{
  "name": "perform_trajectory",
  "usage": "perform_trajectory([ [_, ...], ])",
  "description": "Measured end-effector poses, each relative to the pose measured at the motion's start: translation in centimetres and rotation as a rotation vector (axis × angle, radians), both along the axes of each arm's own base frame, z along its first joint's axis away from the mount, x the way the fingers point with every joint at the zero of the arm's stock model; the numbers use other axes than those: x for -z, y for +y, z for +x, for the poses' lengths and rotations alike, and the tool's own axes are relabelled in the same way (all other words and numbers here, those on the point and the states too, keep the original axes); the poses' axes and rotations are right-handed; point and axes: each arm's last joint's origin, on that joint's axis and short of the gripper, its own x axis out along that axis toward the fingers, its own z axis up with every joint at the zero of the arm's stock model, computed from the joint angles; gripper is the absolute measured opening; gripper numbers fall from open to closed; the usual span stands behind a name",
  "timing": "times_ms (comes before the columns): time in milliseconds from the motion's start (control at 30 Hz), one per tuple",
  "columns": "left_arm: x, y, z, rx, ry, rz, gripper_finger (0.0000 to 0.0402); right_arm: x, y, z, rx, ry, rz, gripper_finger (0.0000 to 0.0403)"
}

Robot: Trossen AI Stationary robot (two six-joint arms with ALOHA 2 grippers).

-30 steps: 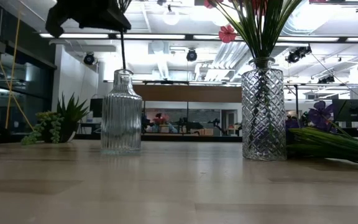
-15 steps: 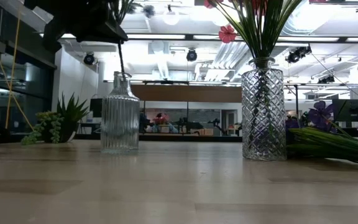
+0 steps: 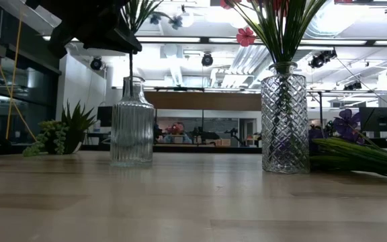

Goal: Pick and place flowers into a vace then onto a shelf
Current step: Put the blue flowers into the left transparent vase

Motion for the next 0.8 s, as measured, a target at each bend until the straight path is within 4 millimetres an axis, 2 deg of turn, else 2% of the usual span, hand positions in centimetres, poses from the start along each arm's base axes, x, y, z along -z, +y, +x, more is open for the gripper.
perform_trajectory([
  [467, 0.16, -0.12, 0.05, 0.033, 0.049, -0.043, 0.0063, 0.0, 0.0, 0.0, 0.002, 0.0, 0.0, 0.0135],
  [800, 0.12, -0.19, 0.14, 0.036, 0.039, -0.053, 0.0109, 0.0, 0.0, 0.0, 0.001, 0.0, 0.0, 0.0135],
])
